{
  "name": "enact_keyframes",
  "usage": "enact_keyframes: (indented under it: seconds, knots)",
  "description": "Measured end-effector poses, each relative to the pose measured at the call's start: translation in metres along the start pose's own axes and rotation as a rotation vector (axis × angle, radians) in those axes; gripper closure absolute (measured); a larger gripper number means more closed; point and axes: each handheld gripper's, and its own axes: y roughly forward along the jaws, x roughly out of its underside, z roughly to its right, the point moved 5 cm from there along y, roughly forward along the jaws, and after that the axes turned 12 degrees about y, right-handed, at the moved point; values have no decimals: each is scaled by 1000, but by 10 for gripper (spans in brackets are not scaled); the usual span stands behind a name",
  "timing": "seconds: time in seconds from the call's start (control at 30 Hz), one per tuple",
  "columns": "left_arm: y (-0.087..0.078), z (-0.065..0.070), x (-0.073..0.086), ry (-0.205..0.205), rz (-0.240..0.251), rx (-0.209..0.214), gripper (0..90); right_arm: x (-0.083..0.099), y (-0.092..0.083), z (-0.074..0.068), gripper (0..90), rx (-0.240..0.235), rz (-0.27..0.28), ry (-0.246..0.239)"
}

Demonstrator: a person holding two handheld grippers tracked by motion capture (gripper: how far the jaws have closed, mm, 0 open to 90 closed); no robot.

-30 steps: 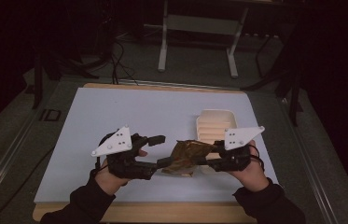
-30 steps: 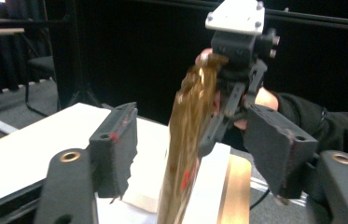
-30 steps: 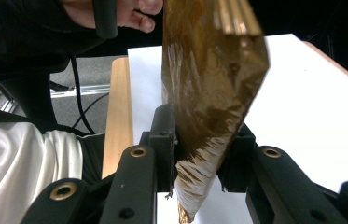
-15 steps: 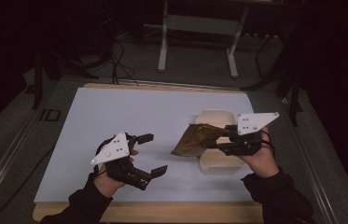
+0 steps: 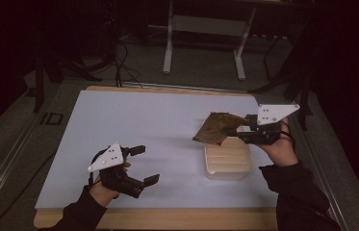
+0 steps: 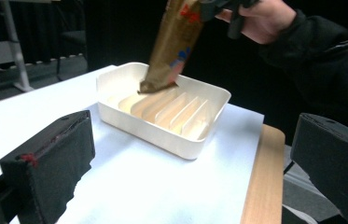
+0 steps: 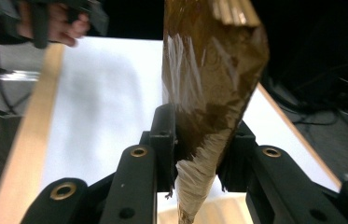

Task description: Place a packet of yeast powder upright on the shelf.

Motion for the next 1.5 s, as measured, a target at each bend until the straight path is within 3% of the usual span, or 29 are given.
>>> enact_keyframes:
  seconds: [0.23,0.3,0.57,0.7,0.8,1.13,1.5]
  knots:
    - [-1,-1,11,31,12,3,2,13,-3,23,712,30,-50,13]
    - [-1,0,14,41,13,6,2,19,-4,32,712,47,-50,36]
    - [4,-6,26,-16,-7,14,2,37,-3,49,713,86,-104,42]
    - [4,-8,30,-16,-20,7,2,44,-1,52,713,81,-110,50]
    - [3,-11,32,-5,-13,-23,2,47,3,54,713,79,-124,47]
    - [1,-11,37,5,-19,-23,2,63,22,56,713,56,-177,79]
    - [3,-10,37,4,-14,-25,2,84,41,60,711,33,-195,131]
